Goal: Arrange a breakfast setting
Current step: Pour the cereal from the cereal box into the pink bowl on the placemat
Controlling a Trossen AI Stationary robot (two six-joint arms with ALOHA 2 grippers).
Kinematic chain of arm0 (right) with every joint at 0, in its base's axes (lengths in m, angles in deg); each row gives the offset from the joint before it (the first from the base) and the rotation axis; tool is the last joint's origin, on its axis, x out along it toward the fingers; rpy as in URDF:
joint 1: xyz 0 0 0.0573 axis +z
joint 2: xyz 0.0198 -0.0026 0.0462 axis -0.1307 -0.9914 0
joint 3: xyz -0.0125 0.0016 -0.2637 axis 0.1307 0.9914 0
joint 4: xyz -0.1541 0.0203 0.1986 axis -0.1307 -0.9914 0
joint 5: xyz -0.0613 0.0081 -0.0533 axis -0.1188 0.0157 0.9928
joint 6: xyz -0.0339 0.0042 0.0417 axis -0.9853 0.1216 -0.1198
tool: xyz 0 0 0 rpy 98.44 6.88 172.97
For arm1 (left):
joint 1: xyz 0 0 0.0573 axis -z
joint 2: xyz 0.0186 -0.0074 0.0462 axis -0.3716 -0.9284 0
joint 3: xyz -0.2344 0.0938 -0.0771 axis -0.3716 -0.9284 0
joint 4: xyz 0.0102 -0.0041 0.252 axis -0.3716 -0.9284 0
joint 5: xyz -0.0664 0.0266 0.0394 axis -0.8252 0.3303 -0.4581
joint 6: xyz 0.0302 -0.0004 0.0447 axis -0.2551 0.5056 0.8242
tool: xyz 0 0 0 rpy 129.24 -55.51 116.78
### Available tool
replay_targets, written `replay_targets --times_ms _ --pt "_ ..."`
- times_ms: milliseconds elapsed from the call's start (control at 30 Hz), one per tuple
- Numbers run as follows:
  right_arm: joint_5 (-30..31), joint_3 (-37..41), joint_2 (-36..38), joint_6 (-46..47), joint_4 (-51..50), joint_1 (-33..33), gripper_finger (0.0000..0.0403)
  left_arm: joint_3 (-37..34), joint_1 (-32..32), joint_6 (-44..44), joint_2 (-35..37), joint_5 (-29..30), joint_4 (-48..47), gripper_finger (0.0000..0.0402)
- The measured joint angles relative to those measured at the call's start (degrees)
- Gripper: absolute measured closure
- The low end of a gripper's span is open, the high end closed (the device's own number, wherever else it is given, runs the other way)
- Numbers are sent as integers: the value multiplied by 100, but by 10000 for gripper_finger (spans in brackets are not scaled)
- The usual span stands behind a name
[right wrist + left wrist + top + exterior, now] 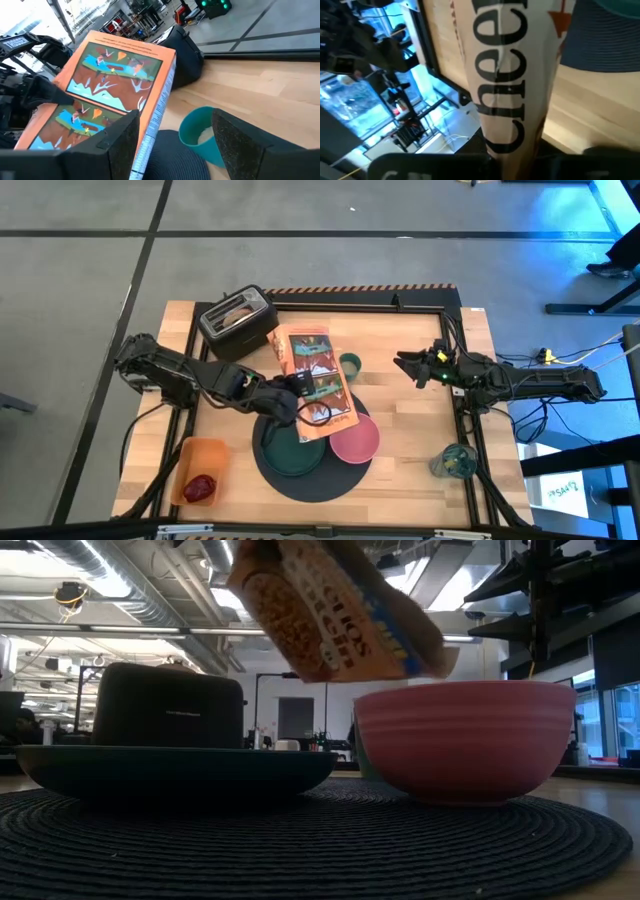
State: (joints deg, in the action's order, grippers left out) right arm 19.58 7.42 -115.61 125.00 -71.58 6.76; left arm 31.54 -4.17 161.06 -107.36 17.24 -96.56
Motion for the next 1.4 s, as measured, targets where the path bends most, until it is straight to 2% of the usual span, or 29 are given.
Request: replay_targets --times_ms 300,567,1400 --pt "4 0 0 27 0 0 166 0 9 652 0 102 69 398" --pt "4 0 0 30 -139 0 166 0 7 1351 0 434 103 397" --pt "32 2 0 -7 -164 0 166 0 124 1323 0 423 181 395"
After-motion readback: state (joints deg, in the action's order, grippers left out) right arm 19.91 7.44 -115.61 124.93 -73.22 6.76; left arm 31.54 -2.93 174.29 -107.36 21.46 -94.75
